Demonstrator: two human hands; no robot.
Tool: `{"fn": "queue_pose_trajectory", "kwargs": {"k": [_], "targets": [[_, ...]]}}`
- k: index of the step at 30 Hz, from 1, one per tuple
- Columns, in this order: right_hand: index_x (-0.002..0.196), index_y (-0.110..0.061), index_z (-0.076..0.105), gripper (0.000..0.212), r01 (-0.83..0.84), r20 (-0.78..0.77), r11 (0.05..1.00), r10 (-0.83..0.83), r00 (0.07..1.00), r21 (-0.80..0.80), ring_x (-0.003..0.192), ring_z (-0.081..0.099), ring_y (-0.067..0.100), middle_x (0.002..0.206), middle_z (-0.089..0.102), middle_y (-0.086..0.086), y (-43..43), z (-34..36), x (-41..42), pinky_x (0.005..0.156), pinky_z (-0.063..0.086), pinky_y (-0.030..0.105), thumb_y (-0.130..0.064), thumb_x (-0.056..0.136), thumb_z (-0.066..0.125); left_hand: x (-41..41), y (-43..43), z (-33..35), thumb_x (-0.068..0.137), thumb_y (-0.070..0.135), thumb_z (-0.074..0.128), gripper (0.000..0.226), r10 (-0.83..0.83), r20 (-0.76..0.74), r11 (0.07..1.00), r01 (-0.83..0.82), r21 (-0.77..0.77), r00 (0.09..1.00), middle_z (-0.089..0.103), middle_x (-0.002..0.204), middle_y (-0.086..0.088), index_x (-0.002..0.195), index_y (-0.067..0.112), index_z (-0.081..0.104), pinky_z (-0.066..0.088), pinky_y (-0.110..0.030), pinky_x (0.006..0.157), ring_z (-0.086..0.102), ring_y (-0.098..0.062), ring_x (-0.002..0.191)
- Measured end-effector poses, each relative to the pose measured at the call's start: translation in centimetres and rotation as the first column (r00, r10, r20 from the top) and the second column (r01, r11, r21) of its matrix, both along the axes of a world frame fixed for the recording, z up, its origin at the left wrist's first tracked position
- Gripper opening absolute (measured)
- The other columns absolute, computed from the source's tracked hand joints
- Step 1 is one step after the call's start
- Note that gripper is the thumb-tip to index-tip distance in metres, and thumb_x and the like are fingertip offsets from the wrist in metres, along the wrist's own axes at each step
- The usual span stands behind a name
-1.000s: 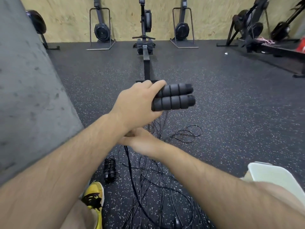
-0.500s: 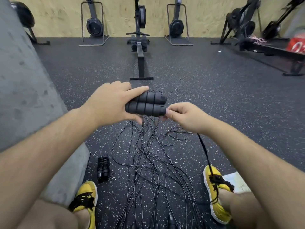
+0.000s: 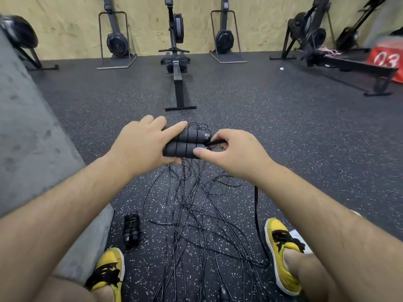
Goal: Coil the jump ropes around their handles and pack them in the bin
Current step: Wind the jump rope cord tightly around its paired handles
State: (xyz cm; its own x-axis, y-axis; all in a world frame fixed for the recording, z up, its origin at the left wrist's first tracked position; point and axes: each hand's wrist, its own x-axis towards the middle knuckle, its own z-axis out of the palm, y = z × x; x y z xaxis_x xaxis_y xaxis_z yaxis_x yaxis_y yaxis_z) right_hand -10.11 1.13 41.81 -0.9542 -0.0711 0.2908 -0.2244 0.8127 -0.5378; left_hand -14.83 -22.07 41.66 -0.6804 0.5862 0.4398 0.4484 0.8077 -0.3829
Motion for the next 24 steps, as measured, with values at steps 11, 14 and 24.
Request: {"fn": "queue_pose_trajectory", "kwargs": {"k": [11, 14, 24], "targets": [[0.099, -0.026, 0.066, 0.031, 0.023, -0.088, 0.999, -0.021, 0.996, 0.023, 0.083, 0.056, 0.017, 0.074, 0.050, -0.014, -0.8, -0.4, 0.0, 0.068, 0.038, 0.030, -0.052, 0.083, 0.071, 0.7, 0.4, -0.4, 0.071, 0.095, 0.027, 0.109, -0.023, -0.025, 0.999, 0.024, 0.049, 0.999, 0.057, 0.087, -0.006, 0.149, 0.022, 0.047, 0.044, -0.032, 0.049, 0.059, -0.030, 0.071], [0.106, -0.023, 0.064, 0.031, -0.001, -0.178, 0.985, 0.032, 0.984, 0.170, 0.095, 0.060, 0.021, 0.095, 0.063, -0.006, -1.2, -0.4, 0.2, 0.077, 0.045, 0.033, -0.049, 0.089, 0.064, 0.6, 0.3, -0.6, 0.074, 0.094, 0.025, 0.104, -0.028, -0.008, 0.997, 0.029, 0.067, 1.000, 0.057, 0.087, -0.005, 0.150, 0.025, 0.046, 0.045, -0.033, 0.050, 0.060, -0.029, 0.073], [0.103, -0.022, 0.066, 0.012, -0.292, -0.199, 0.889, 0.376, 0.905, 0.353, 0.092, 0.057, 0.016, 0.097, 0.059, -0.008, 1.9, 2.1, -1.2, 0.080, 0.045, 0.032, -0.025, 0.097, 0.056, 0.5, -0.7, -0.2, 0.075, 0.092, 0.036, 0.081, -0.199, 0.224, 0.972, 0.164, 0.166, 0.954, 0.059, 0.082, 0.007, 0.124, 0.032, 0.058, 0.049, -0.034, 0.070, 0.064, -0.025, 0.079]]}}
